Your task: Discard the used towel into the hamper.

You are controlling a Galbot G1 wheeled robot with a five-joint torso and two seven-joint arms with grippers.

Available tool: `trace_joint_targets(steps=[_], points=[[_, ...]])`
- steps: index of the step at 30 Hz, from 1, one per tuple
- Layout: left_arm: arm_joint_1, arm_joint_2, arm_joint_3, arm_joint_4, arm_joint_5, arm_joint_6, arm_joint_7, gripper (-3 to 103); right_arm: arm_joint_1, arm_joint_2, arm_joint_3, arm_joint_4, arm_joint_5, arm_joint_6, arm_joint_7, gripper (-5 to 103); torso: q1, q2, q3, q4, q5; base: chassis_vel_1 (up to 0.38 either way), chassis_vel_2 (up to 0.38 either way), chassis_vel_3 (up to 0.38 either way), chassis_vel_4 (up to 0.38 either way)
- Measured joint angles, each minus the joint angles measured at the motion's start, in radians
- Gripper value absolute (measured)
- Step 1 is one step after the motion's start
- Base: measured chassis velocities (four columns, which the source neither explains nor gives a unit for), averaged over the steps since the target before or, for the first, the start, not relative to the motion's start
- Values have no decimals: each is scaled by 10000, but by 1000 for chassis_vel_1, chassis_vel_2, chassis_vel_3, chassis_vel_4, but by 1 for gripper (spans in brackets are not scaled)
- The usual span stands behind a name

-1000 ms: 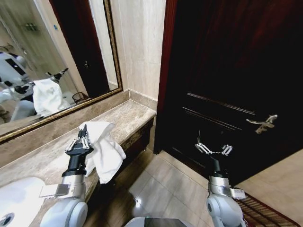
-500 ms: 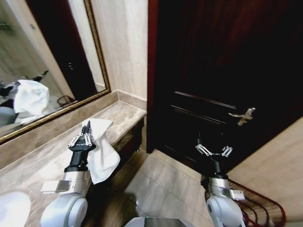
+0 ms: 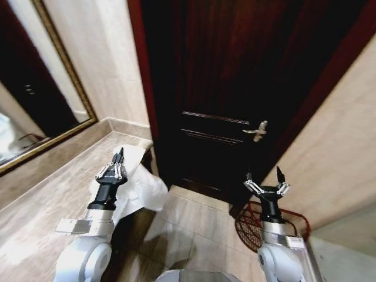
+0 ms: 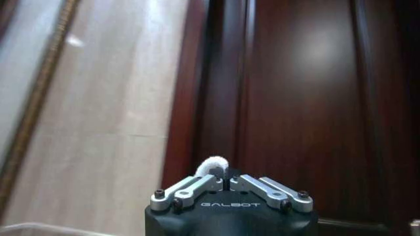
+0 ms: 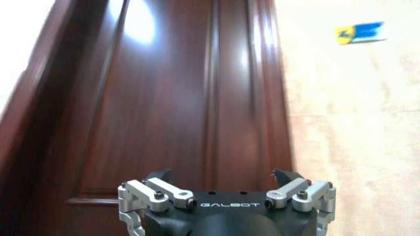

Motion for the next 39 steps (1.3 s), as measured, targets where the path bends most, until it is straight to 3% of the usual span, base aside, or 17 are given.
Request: trace_joint_targets(steps=[39], points=[[-137,74,234,1,65,-197,24,0,-21,2,6,-41,-230,315,0,100,0,-1,0,1,0,-126,-126,-122,-124]])
